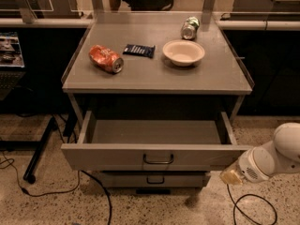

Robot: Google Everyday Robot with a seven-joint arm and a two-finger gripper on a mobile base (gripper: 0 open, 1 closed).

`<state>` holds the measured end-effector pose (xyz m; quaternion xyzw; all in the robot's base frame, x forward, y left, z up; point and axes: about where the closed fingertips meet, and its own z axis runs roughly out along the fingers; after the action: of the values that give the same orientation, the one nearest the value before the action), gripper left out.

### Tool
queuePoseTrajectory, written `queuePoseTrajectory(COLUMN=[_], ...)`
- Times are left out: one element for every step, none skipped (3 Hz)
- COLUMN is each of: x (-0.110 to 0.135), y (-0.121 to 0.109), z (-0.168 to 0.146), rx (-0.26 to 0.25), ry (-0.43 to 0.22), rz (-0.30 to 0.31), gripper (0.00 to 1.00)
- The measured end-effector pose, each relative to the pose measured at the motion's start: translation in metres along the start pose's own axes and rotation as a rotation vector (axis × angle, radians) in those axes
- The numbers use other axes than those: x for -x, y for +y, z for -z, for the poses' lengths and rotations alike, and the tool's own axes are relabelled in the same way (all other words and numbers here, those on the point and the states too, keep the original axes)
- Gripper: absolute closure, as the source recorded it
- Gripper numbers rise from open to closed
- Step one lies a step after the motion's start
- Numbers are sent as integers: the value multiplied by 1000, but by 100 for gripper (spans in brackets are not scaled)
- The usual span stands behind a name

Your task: Close top drawer

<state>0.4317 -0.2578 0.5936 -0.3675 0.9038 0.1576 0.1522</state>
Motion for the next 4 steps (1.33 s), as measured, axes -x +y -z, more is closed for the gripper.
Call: queuePoseTrajectory(x=[19, 40, 67, 66], y=[-18, -34, -55, -54], z=[-16, -21, -16, -15], rx=[-13, -40, -107, -107], ry=[-10, -23, -37, -37], rz=[8, 22, 47, 47], gripper=[100, 100, 100, 100])
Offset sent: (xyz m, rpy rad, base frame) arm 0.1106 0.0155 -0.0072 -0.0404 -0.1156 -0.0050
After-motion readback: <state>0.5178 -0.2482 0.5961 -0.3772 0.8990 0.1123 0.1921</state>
